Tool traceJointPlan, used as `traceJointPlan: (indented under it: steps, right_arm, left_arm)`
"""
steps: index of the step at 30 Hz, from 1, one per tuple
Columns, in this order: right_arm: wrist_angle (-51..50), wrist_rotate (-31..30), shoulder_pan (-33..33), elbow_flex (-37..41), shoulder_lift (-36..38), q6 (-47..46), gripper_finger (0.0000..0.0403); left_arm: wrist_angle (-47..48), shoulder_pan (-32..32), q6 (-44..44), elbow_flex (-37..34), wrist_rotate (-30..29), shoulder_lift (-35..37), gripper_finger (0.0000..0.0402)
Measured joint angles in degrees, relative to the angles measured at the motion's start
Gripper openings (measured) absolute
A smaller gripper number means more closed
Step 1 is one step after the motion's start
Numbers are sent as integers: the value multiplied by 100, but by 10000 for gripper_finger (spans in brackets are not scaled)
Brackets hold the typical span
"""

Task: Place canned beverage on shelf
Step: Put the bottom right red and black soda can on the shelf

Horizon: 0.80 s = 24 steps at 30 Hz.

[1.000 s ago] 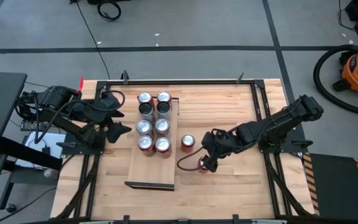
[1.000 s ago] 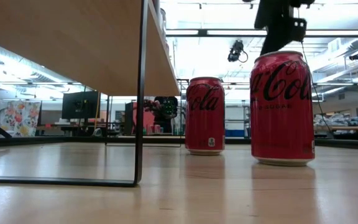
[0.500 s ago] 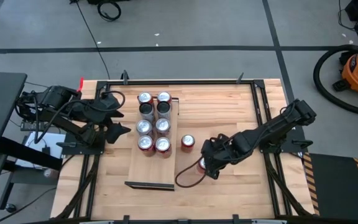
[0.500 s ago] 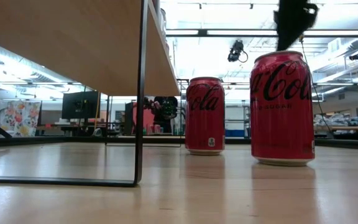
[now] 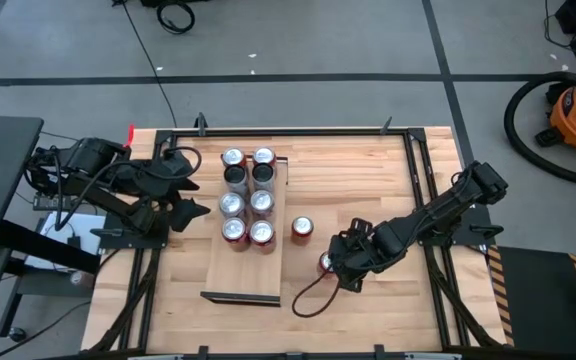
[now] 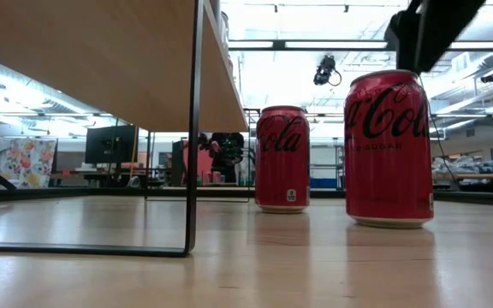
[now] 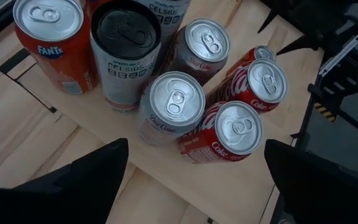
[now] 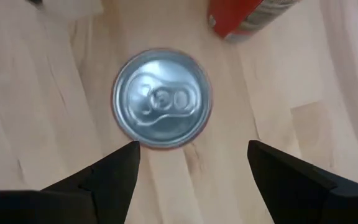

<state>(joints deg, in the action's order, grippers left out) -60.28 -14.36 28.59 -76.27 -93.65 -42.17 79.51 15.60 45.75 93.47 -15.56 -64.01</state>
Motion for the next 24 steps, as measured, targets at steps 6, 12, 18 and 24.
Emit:
traceJointPlan:
  steps: [6, 12, 18, 24]
  right_arm:
    - [59, 5, -163, 309, 1, 452, 306]
    - [88, -610, -493, 517, 4, 1021, 306]
    - [217, -721, -823, 705, 37, 1513, 306]
    - [805, -254, -1193, 1167, 562, 2140, 306]
  left_arm:
    - [-153, 2, 334, 0, 519, -2, 389]
    - [-178, 4, 608, 0, 623, -2, 389]
    - [-231, 4, 897, 0, 622, -15, 389]
    - [-257, 2, 1161, 0, 622, -15, 389]
